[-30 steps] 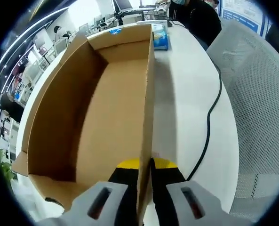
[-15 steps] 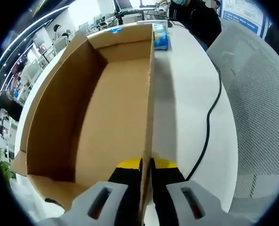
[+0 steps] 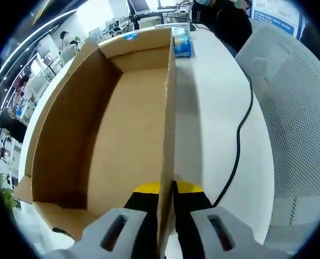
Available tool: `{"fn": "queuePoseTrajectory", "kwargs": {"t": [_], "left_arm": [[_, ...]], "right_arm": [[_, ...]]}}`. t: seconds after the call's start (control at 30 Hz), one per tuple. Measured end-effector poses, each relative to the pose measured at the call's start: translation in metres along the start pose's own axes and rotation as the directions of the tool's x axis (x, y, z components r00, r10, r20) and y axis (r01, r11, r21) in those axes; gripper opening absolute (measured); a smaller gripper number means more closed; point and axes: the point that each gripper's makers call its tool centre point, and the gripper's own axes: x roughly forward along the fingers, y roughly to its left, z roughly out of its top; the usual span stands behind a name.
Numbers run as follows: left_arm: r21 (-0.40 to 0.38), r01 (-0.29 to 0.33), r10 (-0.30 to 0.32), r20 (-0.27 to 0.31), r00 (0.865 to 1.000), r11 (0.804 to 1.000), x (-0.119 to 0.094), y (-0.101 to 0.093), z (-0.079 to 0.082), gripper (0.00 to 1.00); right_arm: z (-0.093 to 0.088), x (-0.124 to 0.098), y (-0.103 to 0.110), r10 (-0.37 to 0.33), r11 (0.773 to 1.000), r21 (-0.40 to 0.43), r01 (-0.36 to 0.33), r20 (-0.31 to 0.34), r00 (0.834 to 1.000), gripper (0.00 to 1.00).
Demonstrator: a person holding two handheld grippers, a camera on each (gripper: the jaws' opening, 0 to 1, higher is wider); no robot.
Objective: Operate the shoe box by opening the lid, removing the specified soft item, and placing it in the target area until the item is outside and the box remains undamaged.
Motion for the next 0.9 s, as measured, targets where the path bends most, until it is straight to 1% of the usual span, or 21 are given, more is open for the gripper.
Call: {"fn": "queuePoseTrajectory", "kwargs": {"t": [0.1, 0.23, 0.3, 0.33, 0.43, 0.5, 0.53, 0.6, 0.73, 0.77, 0.8, 0.9], "left_arm": [[-0.004, 0.002, -0.002, -0.002, 1.0, 1.0, 0.0, 0.0, 0.0, 0.06], [0.0, 0.003, -0.003, -0.002, 1.0, 1.0, 0.0, 0.0, 0.0, 0.06], [0.002, 0.002, -0.002, -0.001, 1.0, 1.0, 0.0, 0.0, 0.0, 0.06], [0.001, 0.002, -0.002, -0.001, 1.0, 1.0, 0.0, 0.0, 0.0, 0.06], [0.002, 0.002, -0.002, -0.001, 1.0, 1.0, 0.0, 0.0, 0.0, 0.06], [0.003, 0.001, -0.001, 0.0, 1.0, 1.0, 0.0, -0.001, 0.0, 0.06], [0.002, -0.001, 0.001, 0.0, 1.0, 1.0, 0.0, -0.001, 0.0, 0.06], [0.001, -0.003, 0.003, -0.001, 1.0, 1.0, 0.0, -0.001, 0.0, 0.06], [0.0, -0.001, 0.001, -0.001, 1.0, 1.0, 0.0, -0.001, 0.0, 0.06], [0.0, -0.001, 0.001, 0.0, 1.0, 1.0, 0.0, -0.001, 0.0, 0.06], [0.0, 0.0, 0.0, 0.0, 1.0, 1.0, 0.0, -0.001, 0.0, 0.06], [0.001, -0.001, 0.001, 0.001, 1.0, 1.0, 0.0, -0.001, 0.0, 0.06]], "right_arm": [[0.005, 0.001, -0.001, 0.003, 0.999, -0.035, -0.003, -0.006, 1.0, 0.41], [0.008, 0.006, -0.003, -0.002, 0.999, -0.032, 0.001, -0.013, 1.0, 0.37], [0.014, 0.009, 0.002, 0.021, 0.999, 0.033, -0.022, 0.015, 1.0, 0.37], [0.015, 0.01, 0.003, 0.028, 0.999, 0.046, -0.028, 0.015, 1.0, 0.37], [0.017, 0.015, 0.003, 0.029, 0.999, 0.044, -0.029, 0.005, 1.0, 0.37], [0.02, 0.017, -0.001, 0.018, 1.0, 0.022, -0.018, 0.003, 1.0, 0.37], [0.021, 0.017, -0.004, 0.009, 1.0, 0.025, -0.009, 0.001, 1.0, 0.36], [0.024, 0.017, -0.009, 0.002, 0.998, 0.06, -0.002, 0.008, 1.0, 0.35], [0.023, 0.019, -0.015, -0.009, 0.995, 0.1, 0.009, -0.002, 1.0, 0.35], [0.024, 0.026, -0.026, -0.012, 0.993, 0.116, 0.013, -0.005, 1.0, 0.35], [0.024, 0.027, -0.026, -0.009, 0.991, 0.137, 0.01, -0.009, 1.0, 0.34], [0.017, 0.032, -0.028, -0.012, 0.987, 0.159, 0.02, -0.054, 0.998, 0.29]]}}
